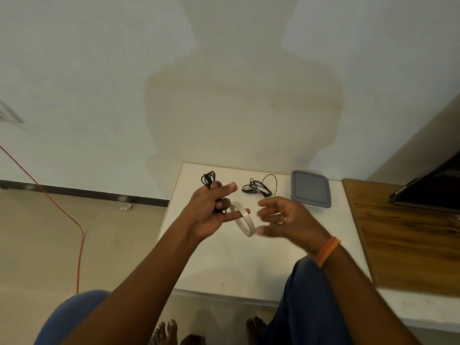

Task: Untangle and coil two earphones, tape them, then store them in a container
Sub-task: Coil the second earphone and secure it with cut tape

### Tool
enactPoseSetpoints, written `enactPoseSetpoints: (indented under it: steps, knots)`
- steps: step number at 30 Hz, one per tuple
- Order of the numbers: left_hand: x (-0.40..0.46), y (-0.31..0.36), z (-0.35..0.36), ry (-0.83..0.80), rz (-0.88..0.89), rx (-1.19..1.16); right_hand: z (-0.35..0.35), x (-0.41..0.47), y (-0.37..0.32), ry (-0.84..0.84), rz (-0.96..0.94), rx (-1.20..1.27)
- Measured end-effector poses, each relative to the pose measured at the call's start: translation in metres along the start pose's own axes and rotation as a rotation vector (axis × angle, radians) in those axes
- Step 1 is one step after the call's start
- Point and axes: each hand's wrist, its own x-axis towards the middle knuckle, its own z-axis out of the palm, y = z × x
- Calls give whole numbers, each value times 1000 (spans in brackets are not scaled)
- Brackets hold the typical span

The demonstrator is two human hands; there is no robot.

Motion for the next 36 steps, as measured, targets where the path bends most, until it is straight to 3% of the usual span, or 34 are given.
enactPoseSetpoints:
  steps: [2, 4, 6, 14, 21, 36]
  knots:
    - [1, 0, -1, -10, -9, 11, -29, -3, 7, 195, -21, -6]
    - [1, 0, -2, -8, -11, 42, -58, -1, 26, 385, 33, -166]
    - [2, -2, -2, 2, -14, 70, -77, 4, 55, 436, 171, -305]
    - [7, -8, -1, -4, -20, 61, -92, 5, 150, 374, 619, -851]
    - [11, -9, 2, 15, -21, 65, -88, 17, 165, 355, 479, -821]
    - [7, -6, 4, 24, -12, 59, -75, 22, 166, 294, 624, -827]
